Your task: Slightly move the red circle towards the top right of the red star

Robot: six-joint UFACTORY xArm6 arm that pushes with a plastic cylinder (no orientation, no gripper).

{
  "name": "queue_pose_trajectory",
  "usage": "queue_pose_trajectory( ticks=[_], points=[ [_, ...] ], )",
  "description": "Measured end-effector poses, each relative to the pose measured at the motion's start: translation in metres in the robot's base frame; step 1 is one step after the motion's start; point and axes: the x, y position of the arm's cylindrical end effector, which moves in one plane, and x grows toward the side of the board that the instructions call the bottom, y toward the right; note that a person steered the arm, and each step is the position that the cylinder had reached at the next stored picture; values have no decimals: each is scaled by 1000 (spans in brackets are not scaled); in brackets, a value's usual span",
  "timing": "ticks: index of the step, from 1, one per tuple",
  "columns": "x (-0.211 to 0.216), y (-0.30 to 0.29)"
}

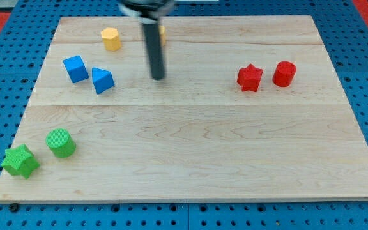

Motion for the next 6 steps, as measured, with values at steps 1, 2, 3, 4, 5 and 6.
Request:
queue_pose_trajectory(
  ticks=[1,2,3,4,5,6],
  points=[
    [70,63],
    [70,180],
    [24,202],
    [8,230],
    [-46,221],
    [-108,173]
  ],
)
